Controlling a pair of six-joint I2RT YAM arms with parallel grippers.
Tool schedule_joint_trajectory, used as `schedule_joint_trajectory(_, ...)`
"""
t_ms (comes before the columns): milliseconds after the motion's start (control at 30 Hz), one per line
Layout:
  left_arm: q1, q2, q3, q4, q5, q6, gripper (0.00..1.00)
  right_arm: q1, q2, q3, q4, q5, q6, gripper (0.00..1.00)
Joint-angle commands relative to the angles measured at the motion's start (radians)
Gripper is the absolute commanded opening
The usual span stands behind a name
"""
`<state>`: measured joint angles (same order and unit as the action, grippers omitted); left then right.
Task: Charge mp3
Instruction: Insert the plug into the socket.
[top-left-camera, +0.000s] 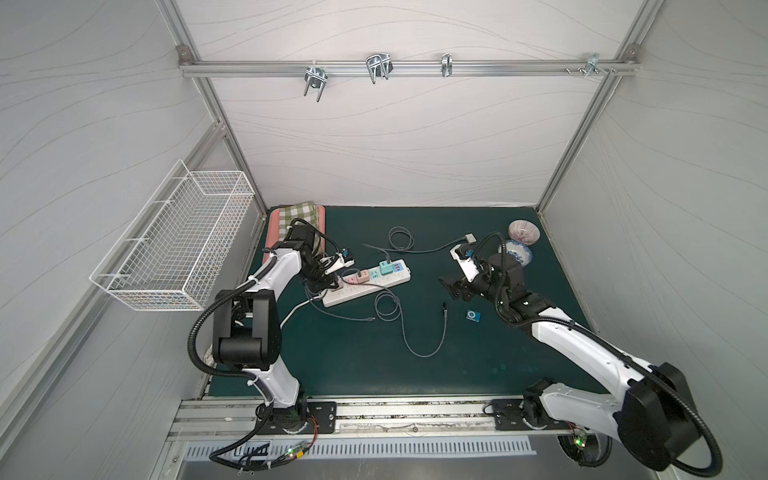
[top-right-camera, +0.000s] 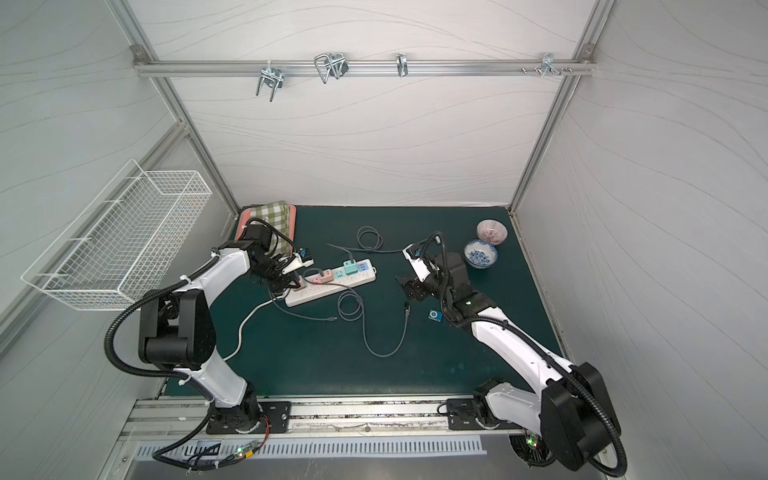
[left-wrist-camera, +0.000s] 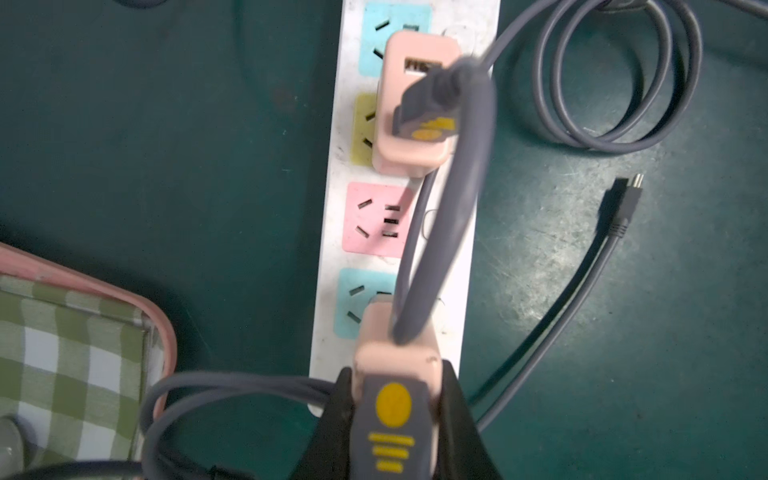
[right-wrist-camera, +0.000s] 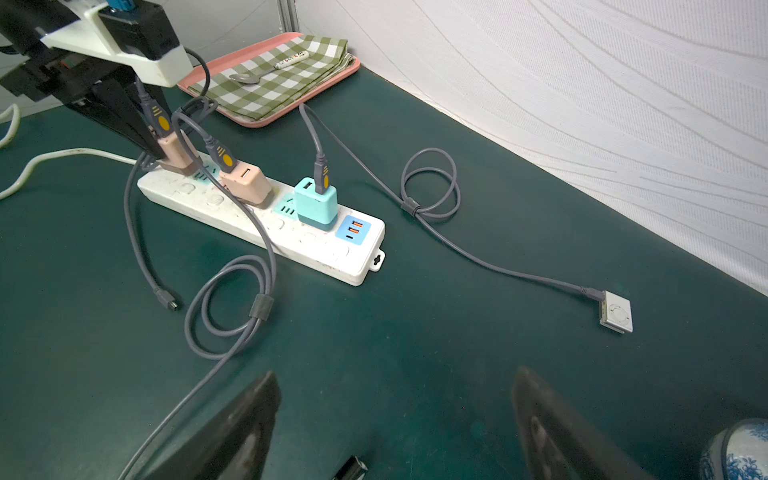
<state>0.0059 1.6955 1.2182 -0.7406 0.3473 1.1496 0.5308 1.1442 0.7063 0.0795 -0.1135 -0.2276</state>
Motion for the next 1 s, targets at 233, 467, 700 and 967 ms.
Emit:
schedule_joint_trajectory(233,0.005,0.023,0.032,0.036,0.027,0.057,0.00,-0.007,0.013,0.025,-0.005,-0.008,-0.035,0.90)
schedule_joint_trajectory(467,0.005,0.038,0.038,0.074,0.048,0.043,0.00,-0.006,0.018,0.030,-0.012,-0.017,-0.036,0.90)
schedule_joint_trajectory(700,0.004,0.059,0.026,0.037,0.039,0.059,0.01,-0.006,0.021,0.029,-0.005,-0.027,-0.038,0.90)
schedule_joint_trajectory(967,0.005,0.005,-0.052,0.028,0.041,0.064,0.01,-0.006,0.019,0.026,-0.002,-0.033,-0.041,0.90)
